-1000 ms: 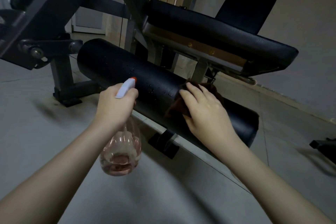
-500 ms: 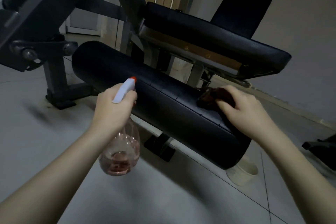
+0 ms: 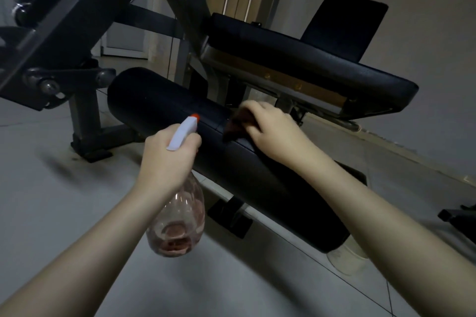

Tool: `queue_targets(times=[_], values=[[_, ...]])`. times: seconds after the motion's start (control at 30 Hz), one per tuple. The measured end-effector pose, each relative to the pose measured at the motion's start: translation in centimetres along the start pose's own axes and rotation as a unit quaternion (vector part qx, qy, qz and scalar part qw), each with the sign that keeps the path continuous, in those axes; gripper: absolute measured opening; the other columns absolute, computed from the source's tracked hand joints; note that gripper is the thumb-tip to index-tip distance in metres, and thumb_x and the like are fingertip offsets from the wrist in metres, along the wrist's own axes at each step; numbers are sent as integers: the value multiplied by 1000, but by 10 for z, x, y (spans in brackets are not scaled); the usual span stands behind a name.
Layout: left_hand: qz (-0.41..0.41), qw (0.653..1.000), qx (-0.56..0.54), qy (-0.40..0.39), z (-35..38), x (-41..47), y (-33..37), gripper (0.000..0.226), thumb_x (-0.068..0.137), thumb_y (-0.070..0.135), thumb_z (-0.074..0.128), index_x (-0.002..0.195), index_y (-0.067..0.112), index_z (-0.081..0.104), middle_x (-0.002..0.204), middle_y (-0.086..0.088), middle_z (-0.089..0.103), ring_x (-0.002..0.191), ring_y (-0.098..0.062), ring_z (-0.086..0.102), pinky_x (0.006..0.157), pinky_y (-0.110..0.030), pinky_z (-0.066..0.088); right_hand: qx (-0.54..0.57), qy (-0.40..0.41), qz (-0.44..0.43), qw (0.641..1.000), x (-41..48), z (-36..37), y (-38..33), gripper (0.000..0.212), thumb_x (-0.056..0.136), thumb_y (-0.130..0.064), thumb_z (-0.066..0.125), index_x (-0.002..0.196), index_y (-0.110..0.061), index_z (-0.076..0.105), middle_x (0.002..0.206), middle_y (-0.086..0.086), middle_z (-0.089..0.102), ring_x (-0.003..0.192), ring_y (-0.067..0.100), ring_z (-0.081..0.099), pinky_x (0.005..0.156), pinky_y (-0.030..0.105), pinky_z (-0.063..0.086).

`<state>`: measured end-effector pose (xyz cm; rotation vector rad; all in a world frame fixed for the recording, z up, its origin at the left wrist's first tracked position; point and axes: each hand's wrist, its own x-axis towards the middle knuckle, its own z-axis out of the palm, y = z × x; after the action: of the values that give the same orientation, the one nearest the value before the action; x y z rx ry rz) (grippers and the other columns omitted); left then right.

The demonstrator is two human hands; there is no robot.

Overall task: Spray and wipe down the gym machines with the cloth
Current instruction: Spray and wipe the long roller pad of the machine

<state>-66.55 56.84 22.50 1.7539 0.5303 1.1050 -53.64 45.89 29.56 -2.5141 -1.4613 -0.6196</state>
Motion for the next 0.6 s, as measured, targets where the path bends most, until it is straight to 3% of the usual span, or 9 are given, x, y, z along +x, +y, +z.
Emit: queue_targets(times=[0.1, 0.2, 0.3, 0.43, 0.5, 0.6], values=[[3, 1000, 3, 4, 1, 1, 0, 41, 79, 32, 48, 90, -5, 63, 94, -26, 64, 89, -40, 60, 77, -56, 46, 3, -24, 3, 1000, 24, 10, -5, 42, 96, -45, 42, 132, -25, 45, 125, 2, 55, 110, 21, 55, 82, 29, 42], [6, 1000, 8, 4, 2, 2, 0, 49, 74, 34, 44, 92, -8, 62, 90, -27, 63, 86, -42, 58, 73, -55, 46, 5, -49, -9, 999, -1, -9, 8, 36, 93, -42, 49, 126, -27, 51, 117, 0, 60, 107, 20, 57, 87, 34, 47], [6, 1000, 5, 5, 1, 2, -2, 42, 81, 30, 47, 91, -8, 61, 88, -27, 63, 84, -43, 57, 70, -55, 46, 36, -72, -18, 997, -48, -35, 24, 38, 92, -31, 55, 129, -35, 49, 131, -11, 53, 119, 11, 49, 97, 26, 38], [0, 1000, -2, 5, 1, 2, -4, 34, 86, 23, 50, 90, -9, 61, 86, -27, 62, 80, -44, 56, 68, -53, 46, -3, -108, -7, 994, -70, -32, 22, 67, 84, -52, 55, 143, -40, 26, 150, -14, 23, 136, 15, 26, 109, 32, 27], [-1, 1000, -3, 2, 2, 1, -4, 39, 81, 27, 48, 89, -9, 60, 84, -26, 62, 78, -43, 55, 68, -54, 46, -42, -98, -1, 994, -51, -20, 14, 71, 82, -56, 56, 143, -37, 26, 153, -6, 20, 137, 23, 26, 110, 37, 27], [-3, 1000, 1, 2, 2, 0, -3, 38, 79, 29, 48, 86, -6, 61, 83, -23, 63, 75, -42, 56, 67, -54, 46, -25, -62, -24, 997, -1, 0, 3, 62, 86, -53, 54, 140, -28, 36, 150, 3, 31, 132, 26, 37, 107, 38, 32]])
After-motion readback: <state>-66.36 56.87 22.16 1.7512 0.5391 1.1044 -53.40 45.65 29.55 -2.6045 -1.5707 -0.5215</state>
